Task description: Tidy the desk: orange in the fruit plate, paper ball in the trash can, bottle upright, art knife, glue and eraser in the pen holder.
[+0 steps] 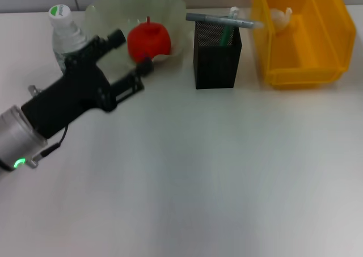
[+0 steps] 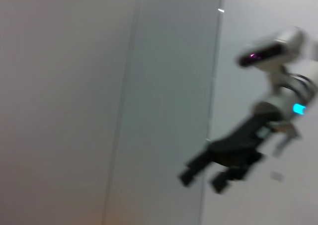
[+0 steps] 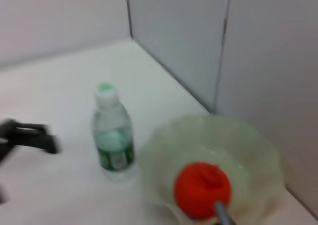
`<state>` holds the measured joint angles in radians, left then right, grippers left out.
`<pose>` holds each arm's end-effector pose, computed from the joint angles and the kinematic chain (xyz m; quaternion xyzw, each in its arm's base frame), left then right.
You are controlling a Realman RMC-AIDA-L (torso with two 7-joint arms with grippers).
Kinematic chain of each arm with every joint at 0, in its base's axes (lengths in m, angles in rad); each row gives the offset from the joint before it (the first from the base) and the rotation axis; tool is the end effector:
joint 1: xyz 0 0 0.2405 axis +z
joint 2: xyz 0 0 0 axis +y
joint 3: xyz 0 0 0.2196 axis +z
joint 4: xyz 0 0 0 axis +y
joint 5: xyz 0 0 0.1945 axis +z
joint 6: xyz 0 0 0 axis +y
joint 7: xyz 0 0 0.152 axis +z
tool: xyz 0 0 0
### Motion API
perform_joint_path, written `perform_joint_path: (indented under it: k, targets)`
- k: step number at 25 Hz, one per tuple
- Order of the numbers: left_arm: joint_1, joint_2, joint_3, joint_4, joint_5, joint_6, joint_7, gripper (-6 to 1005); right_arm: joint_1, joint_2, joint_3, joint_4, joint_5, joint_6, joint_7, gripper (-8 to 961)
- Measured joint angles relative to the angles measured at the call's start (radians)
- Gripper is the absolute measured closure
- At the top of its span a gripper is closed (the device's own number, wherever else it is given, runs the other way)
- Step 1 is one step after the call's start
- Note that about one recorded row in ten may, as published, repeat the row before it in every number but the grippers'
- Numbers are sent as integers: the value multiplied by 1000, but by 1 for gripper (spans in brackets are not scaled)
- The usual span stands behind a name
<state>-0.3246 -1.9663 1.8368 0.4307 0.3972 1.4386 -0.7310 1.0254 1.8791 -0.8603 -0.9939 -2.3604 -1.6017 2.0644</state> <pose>-0.2091 0.2739 -0.0011 -0.8432 -0.1294 -0.4495 0.2650 0.0773 0.4084 0.1000 -0.9730 0.1530 0.0093 0.1724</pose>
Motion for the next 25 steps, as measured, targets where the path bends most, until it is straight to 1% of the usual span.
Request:
perform_joint_path:
  k: [4,6,8,11,17,20,23,25]
  targets:
    - [12,7,-8,-3,36,12,-28,194,82,50,-26,29,-167,64,1,151]
    - [20,5,-13,-5,37,12,-30,194,98,70,-65,48,-205,103,-2,151]
    - [29,1,-20,-6,38,13,-30,194,99,87,-122,60,-217,154,-5,151]
    - [32,-1,-25,-12,38,13,-30,194,92,105,-193,73,-220,217,-6,151]
    - [37,-2,-25,-15,38,14,-31,194,89,125,-287,131,-224,311,-9,152]
    - [38,-2,-31,-15,38,14,-31,194,81,140,-310,138,-246,350,-10,152]
    - [40,-2,-36,-15,38,14,-31,194,77,161,-311,137,-287,379,-10,152]
    - [41,-2,-36,-15,37,14,-31,194,75,170,-311,140,-305,392,-13,216]
